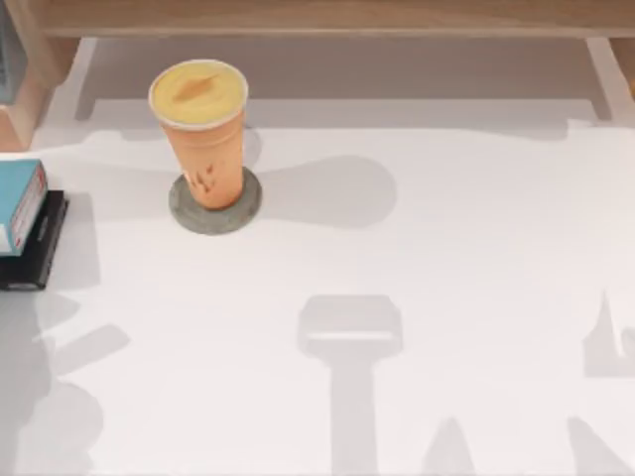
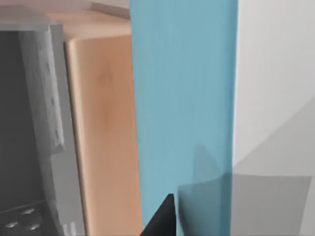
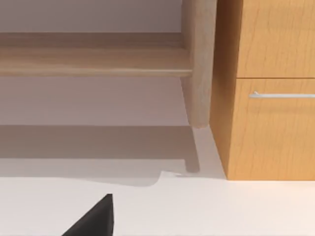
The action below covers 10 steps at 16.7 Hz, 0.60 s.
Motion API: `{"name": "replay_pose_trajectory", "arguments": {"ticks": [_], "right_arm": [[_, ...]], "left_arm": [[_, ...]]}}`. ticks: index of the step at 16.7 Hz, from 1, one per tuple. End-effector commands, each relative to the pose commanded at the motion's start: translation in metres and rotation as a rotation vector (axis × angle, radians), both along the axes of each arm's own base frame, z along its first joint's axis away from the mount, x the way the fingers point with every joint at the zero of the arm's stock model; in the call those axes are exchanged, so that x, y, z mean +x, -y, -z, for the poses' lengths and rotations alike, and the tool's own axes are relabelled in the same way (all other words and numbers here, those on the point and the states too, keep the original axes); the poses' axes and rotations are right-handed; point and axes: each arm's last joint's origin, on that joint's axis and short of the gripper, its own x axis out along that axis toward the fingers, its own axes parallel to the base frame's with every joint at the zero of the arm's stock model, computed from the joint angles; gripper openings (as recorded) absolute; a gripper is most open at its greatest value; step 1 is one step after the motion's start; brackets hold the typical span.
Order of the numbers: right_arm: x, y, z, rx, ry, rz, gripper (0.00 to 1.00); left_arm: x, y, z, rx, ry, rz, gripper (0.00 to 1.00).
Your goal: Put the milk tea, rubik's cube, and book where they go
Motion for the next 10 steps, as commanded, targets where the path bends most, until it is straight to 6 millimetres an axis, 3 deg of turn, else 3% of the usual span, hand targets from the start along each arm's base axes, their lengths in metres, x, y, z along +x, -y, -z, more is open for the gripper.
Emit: {"name": "replay_pose_trajectory", "arguments": {"ticks": [10], "right_arm": [[0.0, 0.0, 0.0, 0.0, 0.0, 0.0, 1.0]], "left_arm": [[0.0046, 0.0001, 0.002, 0.0, 0.0, 0.0, 0.0]]}}
